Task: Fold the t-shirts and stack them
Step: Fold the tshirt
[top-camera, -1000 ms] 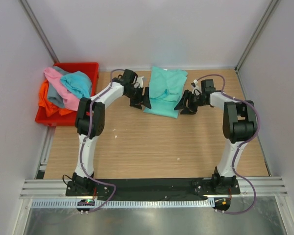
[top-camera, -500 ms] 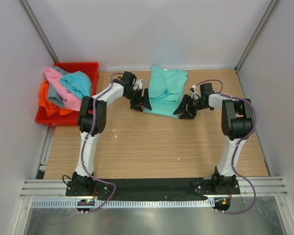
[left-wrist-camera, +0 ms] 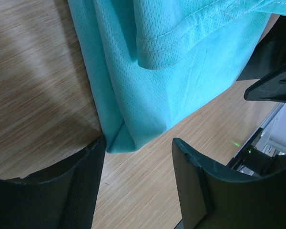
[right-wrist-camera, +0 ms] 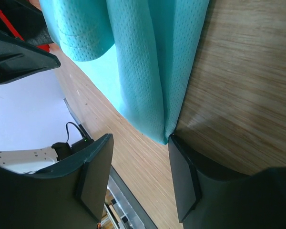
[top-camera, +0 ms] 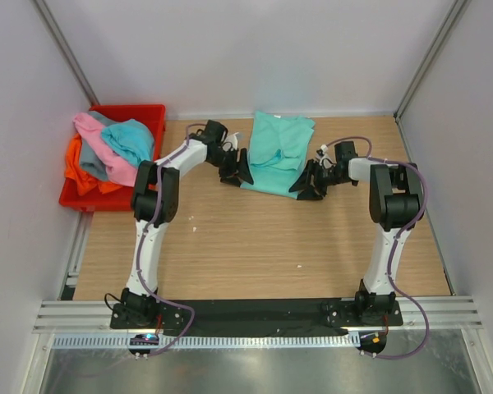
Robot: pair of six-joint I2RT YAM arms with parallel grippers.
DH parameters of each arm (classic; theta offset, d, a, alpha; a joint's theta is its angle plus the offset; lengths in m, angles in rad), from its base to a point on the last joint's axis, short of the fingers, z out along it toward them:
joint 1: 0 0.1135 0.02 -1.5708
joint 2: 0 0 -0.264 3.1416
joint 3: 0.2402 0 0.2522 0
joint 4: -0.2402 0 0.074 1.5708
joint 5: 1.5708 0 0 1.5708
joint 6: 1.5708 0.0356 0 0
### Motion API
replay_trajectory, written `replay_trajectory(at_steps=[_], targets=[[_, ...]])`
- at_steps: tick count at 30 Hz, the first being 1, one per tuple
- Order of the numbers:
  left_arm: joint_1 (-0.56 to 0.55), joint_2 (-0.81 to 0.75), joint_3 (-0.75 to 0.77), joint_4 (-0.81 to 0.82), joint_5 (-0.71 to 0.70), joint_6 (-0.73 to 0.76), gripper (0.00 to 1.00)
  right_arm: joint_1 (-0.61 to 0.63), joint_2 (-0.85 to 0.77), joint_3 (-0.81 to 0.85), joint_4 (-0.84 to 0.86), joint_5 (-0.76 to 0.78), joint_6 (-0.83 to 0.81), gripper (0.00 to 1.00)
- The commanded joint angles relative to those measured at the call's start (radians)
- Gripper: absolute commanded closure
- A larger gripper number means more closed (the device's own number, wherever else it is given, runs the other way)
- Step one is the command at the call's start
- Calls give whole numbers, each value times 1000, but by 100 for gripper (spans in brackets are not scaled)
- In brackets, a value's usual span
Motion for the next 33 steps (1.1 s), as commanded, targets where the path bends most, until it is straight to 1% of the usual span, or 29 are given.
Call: replay_trajectory(at_steps=[1, 6, 7, 9, 10, 14, 18, 21, 22, 23, 24, 25, 29, 32, 33], targets=[[7, 26, -31, -2, -10, 4, 41, 7, 63, -3, 6, 88, -22, 44], [7, 32, -39, 10, -5, 1, 47, 7, 69, -3, 18, 103, -21, 48], [7, 34, -39, 10, -5, 1, 50, 7, 74, -2, 24, 104, -21, 50], [7, 43, -40, 14, -1, 0, 51, 7, 80, 1, 26, 109, -21, 51], [9, 48, -39, 14, -1, -2, 53, 7, 81, 1, 30, 112, -20, 53], [7, 61, -40, 20, 9, -5, 63, 7, 81, -6, 40, 129, -23, 57], [7, 71, -42, 30, 16, -14, 70, 4, 72, -10, 43, 154, -37, 61], [7, 72, -43, 40, 22, -16, 78, 6, 65, -14, 46, 151, -41, 71], [9, 71, -49, 35, 22, -16, 89, 6, 60, -14, 44, 152, -46, 79], [7, 65, -55, 40, 22, -17, 95, 4, 49, -16, 44, 160, -54, 84], [7, 58, -63, 40, 22, -16, 99, 4, 40, -19, 44, 164, -58, 89], [9, 49, -80, 41, 24, -16, 100, 4, 31, -22, 44, 169, -64, 97], [9, -30, -143, 50, 29, 3, 100, 3, -47, -45, 41, 189, -98, 98], [7, -144, -183, 46, 36, 9, 100, 3, -148, -75, 32, 180, -123, 98], [9, -203, -192, 38, 36, 12, 100, 3, -173, -80, 12, 174, -130, 99]])
